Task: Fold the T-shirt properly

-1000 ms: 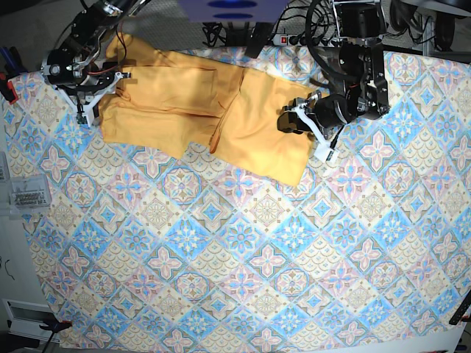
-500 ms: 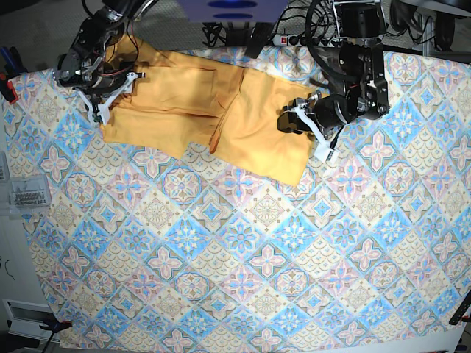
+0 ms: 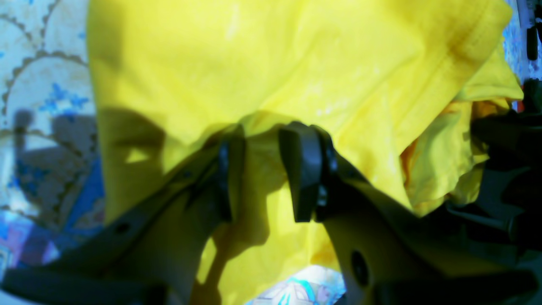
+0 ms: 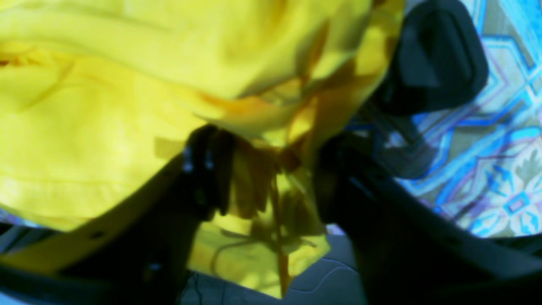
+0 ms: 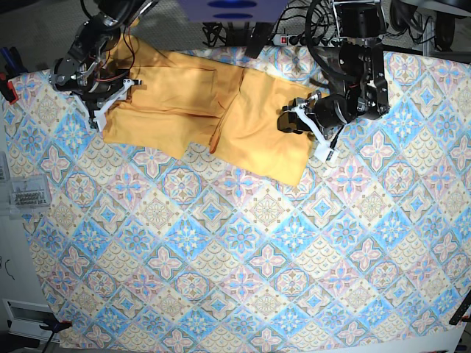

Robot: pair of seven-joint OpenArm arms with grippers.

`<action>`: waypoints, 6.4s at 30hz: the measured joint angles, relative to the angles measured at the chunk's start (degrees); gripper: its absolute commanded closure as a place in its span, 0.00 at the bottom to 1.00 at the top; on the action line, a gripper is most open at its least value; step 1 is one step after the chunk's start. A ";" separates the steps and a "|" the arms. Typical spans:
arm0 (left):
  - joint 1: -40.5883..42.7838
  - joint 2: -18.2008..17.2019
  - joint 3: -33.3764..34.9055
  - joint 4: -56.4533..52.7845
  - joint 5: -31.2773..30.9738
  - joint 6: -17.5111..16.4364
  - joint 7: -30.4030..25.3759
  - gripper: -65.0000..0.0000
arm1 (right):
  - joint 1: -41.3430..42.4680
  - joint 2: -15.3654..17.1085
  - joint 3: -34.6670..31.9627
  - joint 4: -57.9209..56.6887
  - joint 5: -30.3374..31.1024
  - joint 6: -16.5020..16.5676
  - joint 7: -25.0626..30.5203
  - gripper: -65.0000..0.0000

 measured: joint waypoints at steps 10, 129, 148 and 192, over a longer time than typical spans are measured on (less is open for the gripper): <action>-0.02 0.00 0.00 0.00 0.02 0.00 0.02 0.72 | 0.31 0.46 0.17 -0.33 -0.33 -0.68 0.13 0.87; 3.87 -3.63 -6.75 8.63 -7.89 0.35 0.72 0.72 | 15.58 3.61 -71.52 14.73 7.72 0.42 -4.17 0.98; 3.72 -3.89 -6.78 8.66 -8.28 0.35 0.00 0.72 | 15.72 3.61 -71.69 2.78 7.39 0.42 3.87 0.98; 5.70 -2.12 -6.34 8.59 -5.27 0.20 0.00 0.72 | 26.45 -0.20 -65.92 -12.35 19.98 0.42 16.35 0.98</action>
